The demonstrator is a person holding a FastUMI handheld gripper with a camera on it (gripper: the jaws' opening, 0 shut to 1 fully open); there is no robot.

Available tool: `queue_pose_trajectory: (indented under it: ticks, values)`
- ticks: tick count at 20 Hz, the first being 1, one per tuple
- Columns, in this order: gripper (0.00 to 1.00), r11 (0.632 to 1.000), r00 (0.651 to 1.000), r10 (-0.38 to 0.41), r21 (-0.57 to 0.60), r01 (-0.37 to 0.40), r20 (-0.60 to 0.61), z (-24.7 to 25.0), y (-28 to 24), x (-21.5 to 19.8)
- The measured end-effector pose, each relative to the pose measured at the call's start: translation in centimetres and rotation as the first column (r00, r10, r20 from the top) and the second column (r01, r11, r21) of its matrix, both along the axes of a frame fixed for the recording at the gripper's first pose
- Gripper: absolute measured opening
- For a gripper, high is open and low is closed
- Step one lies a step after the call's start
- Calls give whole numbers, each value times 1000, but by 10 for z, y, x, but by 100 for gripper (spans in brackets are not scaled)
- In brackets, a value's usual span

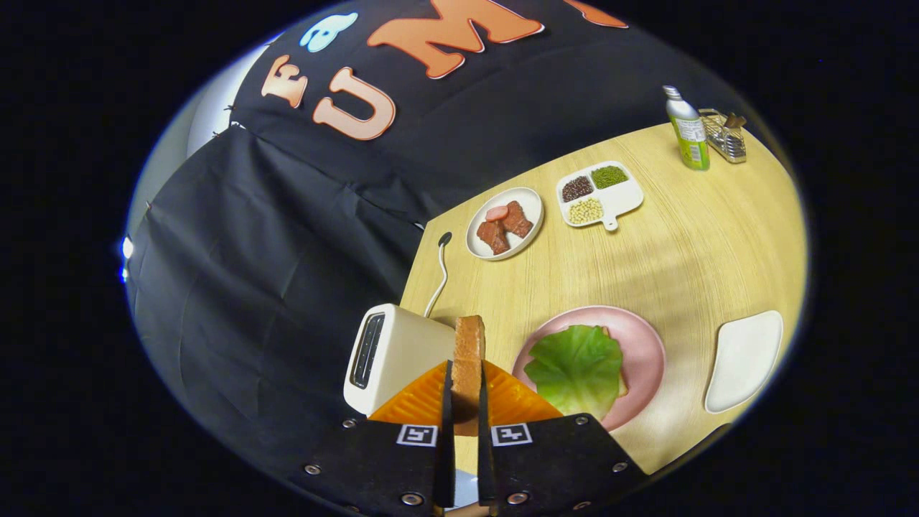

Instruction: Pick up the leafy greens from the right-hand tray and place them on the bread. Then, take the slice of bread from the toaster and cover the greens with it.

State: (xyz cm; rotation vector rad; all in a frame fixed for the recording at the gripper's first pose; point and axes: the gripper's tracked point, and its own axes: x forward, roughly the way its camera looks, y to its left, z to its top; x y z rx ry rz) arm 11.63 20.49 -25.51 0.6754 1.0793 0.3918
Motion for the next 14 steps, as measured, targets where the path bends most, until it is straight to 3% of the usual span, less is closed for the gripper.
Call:
queue_pose_trajectory:
  ticks: [7,14]
  values:
    - [13,999,1000,28,42,-28,6,-42,-11,-4]
    - [13,994,997,41,100,-34,-60,-89,-23,-13]
